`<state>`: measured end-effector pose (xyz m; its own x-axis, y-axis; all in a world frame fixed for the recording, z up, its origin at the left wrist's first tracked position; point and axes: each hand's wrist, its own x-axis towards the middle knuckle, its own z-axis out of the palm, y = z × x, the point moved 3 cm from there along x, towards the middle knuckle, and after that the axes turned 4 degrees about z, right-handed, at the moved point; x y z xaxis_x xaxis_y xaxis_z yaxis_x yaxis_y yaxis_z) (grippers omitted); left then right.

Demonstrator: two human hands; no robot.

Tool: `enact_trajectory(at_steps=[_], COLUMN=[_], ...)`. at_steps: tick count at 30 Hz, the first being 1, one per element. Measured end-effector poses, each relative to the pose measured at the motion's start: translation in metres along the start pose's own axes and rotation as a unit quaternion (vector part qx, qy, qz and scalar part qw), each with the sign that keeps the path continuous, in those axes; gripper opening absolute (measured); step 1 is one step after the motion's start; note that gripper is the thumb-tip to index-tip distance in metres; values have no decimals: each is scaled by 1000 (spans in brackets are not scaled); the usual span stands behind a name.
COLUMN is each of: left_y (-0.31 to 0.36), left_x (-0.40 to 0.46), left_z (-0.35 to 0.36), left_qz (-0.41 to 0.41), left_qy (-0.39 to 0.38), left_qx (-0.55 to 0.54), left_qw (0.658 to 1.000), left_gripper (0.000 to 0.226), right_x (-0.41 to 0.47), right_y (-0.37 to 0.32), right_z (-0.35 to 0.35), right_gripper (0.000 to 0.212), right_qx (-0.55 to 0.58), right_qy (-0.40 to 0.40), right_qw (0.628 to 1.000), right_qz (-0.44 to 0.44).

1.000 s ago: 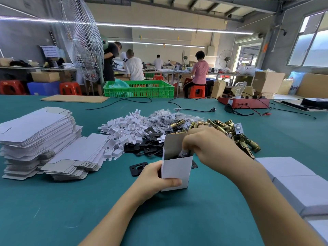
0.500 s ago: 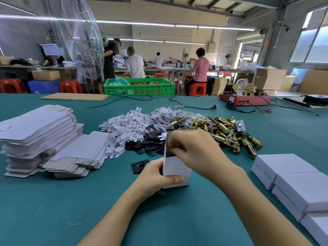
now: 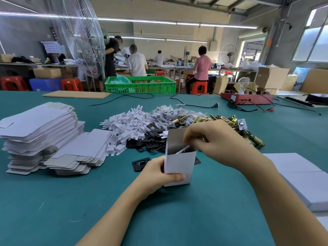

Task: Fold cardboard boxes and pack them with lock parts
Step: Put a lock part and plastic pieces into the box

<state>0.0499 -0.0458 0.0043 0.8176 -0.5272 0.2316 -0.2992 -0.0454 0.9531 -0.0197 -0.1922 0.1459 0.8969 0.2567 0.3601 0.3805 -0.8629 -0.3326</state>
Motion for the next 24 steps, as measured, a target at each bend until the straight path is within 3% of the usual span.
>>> enact_trajectory(at_steps=[6,14,16,18,21,24], left_y=[-1,-2,-2,-1,3,9], left_x=[-1,1,0,-2,-5,-6], left_z=[-2,-1,-2,-2,-2,0], left_qz=[-4,-5,-9,-14,-23,-22], left_qy=[5,9,9,8,7,13], left_qx=[-1,0,2,0,-7,-9], left_qw=[1000,1000,1000,1000,1000,1000], left_gripper=[46,50,51,49,47,47], right_x=[1,3,2,0,-8,-21], right_y=[-13,-7,-8,1,25,41], right_z=[17,25,17,7,12,52], right_gripper=[30,31,25,17,10,26], right_qx=[-1,-104,-44,80,234,336], right_qy=[-89,-113,-53,61,202,133], right_qw=[996,988,997,995,945,910], right_qz=[-12,-20,-31,-2,106,204])
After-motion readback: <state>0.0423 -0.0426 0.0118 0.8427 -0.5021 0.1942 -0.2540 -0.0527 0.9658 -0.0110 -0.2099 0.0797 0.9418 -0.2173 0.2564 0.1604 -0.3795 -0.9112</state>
